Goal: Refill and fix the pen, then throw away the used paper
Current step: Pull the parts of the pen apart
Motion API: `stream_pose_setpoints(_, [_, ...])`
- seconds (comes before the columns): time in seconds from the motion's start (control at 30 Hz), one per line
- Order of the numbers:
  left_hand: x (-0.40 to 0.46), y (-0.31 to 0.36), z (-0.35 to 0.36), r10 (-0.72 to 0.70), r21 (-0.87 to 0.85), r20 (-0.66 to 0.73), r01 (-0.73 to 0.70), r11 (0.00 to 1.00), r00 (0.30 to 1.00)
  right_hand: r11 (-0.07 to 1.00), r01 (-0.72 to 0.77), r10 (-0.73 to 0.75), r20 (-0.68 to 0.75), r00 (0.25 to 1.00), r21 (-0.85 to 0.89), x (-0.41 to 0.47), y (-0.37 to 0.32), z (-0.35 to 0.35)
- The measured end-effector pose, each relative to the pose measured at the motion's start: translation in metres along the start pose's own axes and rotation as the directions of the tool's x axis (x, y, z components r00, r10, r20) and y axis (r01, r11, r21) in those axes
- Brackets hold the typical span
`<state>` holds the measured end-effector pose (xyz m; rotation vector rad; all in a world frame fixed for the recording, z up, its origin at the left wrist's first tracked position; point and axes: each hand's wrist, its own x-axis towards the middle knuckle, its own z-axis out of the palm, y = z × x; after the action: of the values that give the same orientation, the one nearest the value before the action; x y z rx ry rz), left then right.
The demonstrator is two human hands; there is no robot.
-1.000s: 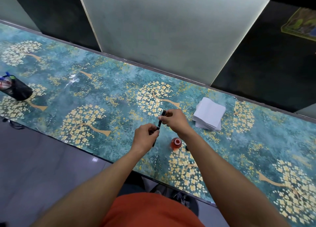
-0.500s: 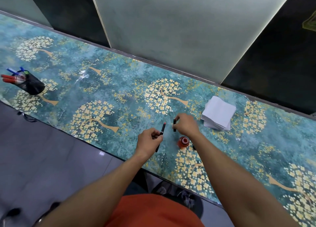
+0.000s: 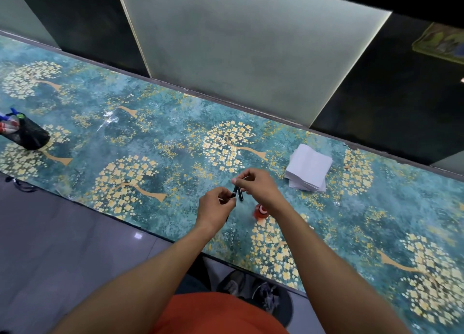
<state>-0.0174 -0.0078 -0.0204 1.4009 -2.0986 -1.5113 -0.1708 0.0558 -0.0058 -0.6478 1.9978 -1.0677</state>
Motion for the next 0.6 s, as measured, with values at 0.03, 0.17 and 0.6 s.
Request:
stream_pose_setpoints(0.03, [0.0,0.002,0.001,0.013,0.002,0.004,-0.013,1.0,1.0,1.0,0.015,-0.015,-0.02,1.0,-0.024,-0.002,0.0,0.001])
stream_pose_setpoints(0.17, [-0.004,0.005,0.003,0.055,-0.031,0.03,-0.054,0.998,0.998,1.0,0.008,-0.009,-0.095,0.995,-0.005,-0.006,0.003,0.001])
stream_pose_setpoints(0.6, [-0.016,0.0,0.005,0.086,-0.071,0.087,-0.08,0.994,0.992,0.989,0.012,-0.015,0.019,1.0,0.146,-0.02,0.008,-0.017])
